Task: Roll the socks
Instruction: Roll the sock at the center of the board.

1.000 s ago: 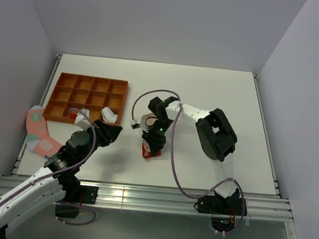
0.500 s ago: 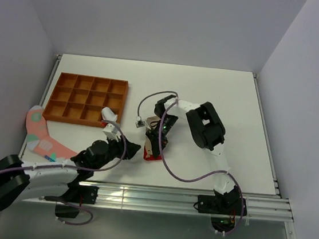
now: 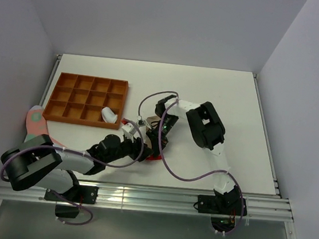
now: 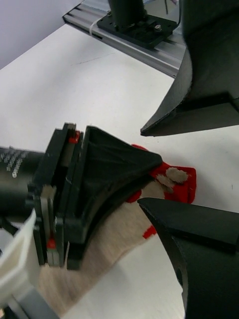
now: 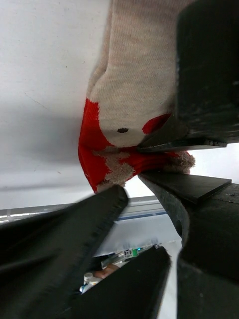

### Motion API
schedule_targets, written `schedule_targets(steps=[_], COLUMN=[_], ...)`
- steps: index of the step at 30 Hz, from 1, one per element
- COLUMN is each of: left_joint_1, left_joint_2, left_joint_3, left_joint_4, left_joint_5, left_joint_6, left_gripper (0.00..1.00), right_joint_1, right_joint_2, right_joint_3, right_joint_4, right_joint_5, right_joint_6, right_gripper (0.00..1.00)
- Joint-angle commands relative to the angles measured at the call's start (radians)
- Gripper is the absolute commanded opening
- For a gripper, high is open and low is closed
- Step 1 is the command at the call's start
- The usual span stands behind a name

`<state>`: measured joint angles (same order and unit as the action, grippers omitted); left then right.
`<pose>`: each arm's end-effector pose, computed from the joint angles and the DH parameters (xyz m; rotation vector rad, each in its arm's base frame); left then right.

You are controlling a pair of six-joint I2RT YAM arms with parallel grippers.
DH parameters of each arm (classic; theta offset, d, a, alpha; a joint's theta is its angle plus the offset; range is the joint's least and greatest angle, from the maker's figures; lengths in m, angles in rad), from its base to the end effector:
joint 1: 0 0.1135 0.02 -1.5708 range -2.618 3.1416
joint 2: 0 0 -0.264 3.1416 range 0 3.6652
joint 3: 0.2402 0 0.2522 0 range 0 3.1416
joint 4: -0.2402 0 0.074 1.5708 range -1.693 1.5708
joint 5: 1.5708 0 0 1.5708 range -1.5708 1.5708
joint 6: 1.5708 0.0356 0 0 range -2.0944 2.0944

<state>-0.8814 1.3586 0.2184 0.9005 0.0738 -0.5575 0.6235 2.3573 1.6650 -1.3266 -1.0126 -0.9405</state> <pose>0.1427 -0.1772 0.1480 0.3698 1.9133 -1.0618 0.3018 0.2543 0.1061 1.5349 -1.9929 -1.4562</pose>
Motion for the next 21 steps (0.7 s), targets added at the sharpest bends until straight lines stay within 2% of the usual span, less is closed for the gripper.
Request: schedule_targets(steps=[1,7,21], left_joint_1=[-0.005,-0.004,0.001], left_joint_2=[0.011,0.033,0.172], left_joint_3=[0.05,0.041,0.042], left_joint_4=[0.025,-0.003,0.081], left_joint_5=[0.084,0.08,0.083], left_joint_6=[0.064,0.082,0.071], left_gripper=[0.58,0.57,0.55], right_joint_1=[-0.01,-0.016,-0.031], right_joint_2=[-0.001,-0.003,-0.007], right_joint_3=[0.033,0.033,0.021], right_joint_4=[-0.112,-0.114,-0.112], right_joint_5=[-0.021,-0.023,-0.015], right_joint_6=[-0.004,-0.004,-0.006], right_gripper=[0.29,0.28,0.27])
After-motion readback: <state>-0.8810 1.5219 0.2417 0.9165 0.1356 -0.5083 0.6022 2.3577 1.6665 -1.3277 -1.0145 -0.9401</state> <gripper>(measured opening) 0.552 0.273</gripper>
